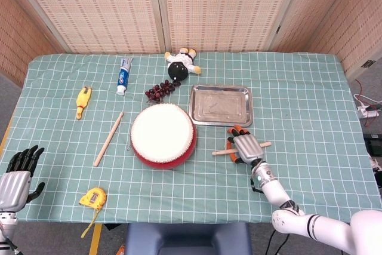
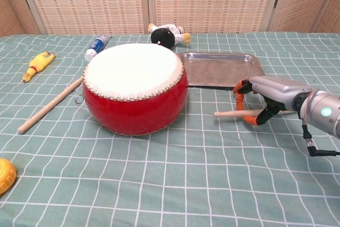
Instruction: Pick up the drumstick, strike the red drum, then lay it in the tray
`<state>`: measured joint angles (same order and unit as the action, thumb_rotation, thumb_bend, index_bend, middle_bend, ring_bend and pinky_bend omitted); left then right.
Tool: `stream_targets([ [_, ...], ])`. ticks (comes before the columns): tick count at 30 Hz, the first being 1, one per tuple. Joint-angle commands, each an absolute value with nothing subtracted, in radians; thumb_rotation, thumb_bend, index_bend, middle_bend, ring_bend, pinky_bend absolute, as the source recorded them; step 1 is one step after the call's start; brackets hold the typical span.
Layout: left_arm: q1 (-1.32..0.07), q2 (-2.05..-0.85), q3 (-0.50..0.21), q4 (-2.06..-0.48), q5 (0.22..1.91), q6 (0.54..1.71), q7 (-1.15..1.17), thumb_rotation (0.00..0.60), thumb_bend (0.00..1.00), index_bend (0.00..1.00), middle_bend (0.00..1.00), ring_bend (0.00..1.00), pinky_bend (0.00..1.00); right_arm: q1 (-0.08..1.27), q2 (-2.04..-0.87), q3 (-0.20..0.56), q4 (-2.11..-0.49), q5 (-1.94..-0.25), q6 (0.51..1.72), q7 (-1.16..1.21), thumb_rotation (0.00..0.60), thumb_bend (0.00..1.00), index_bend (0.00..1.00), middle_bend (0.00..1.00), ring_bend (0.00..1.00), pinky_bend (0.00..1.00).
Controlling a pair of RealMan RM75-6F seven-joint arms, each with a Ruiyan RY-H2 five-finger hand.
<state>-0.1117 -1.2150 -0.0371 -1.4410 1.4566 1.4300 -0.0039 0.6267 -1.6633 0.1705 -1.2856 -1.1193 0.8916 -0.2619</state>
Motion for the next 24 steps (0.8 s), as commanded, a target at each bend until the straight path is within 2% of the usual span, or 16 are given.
stream_targets([
  [1,-0.109,-1.214,-0.036,-1.439,1.456,1.431,-0.006,0.6,0.27,0.0,0.0,0.0,0.03,0.579,-1.607,0.186,-1.346,-1.18,0.97,-0.136,0.6,0.44,0.57,0.16,0.05,0.17],
  [6,-0.111,-1.212,-0.037,-1.447,1.463,1.435,0.0,0.6,0.27,0.0,0.0,0.0,0.03,0.524,-1.509,0.21,-1.417,-1.271,1.033,0.143,0.6,0.44,0.58,0.16,0.05,0.15],
  [11,-0.113,-1.202,-0.035,-1.473,1.476,1.442,0.022,0.6,0.27,0.0,0.0,0.0,0.03,0.477,-1.449,0.25,-1.411,-1.338,1.072,0.593,0.6,0.44,0.59,0.17,0.05,0.15],
  [19,-0.113,-1.175,-0.033,-1.532,1.483,1.449,0.068,0.6,0.27,0.0,0.0,0.0,0.03,0.473,-1.44,0.214,-1.24,-1.469,1.025,1.363,0.6,0.44,0.6,0.19,0.07,0.15],
  [24,-0.111,-1.164,-0.031,-1.55,1.484,1.45,0.078,0.6,0.27,0.0,0.0,0.0,0.03,0.493,-1.483,0.177,-1.106,-1.535,1.04,1.621,0.6,0.44,0.61,0.21,0.1,0.15],
])
